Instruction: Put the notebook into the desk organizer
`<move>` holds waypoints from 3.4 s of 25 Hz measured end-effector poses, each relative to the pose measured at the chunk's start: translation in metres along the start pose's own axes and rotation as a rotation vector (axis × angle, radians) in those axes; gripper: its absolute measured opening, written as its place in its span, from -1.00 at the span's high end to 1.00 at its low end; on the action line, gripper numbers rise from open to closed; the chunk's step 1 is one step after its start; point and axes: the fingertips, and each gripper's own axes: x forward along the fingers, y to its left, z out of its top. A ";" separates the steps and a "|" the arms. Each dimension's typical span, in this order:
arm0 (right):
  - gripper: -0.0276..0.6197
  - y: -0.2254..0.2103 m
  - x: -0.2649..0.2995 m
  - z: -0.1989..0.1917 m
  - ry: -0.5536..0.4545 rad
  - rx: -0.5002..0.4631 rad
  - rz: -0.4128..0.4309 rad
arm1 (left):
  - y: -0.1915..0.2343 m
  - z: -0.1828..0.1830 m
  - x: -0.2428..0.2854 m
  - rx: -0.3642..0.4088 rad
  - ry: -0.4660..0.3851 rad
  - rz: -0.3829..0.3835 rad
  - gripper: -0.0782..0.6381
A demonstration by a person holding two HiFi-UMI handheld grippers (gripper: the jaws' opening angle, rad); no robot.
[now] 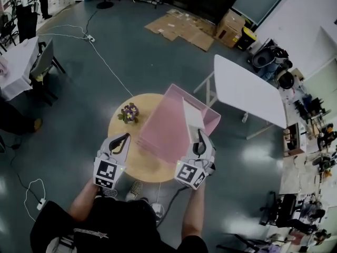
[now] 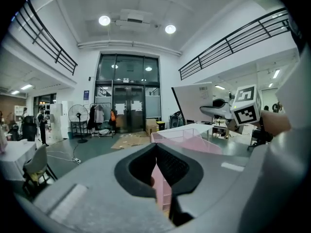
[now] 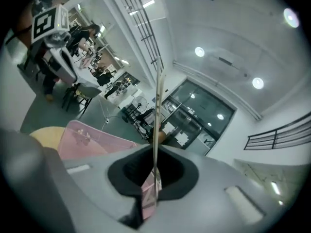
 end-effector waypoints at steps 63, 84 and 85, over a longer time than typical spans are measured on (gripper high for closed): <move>-0.09 0.132 0.070 -0.096 0.300 -0.600 0.605 | 0.022 -0.046 -0.020 -0.081 0.093 0.132 0.75; 0.19 0.063 -0.055 -0.024 0.237 -0.026 0.264 | 0.001 -0.009 -0.048 0.021 -0.014 -0.100 0.75; 0.26 0.061 -0.064 -0.021 0.228 -0.002 0.236 | -0.001 -0.009 -0.050 0.026 -0.019 -0.112 0.75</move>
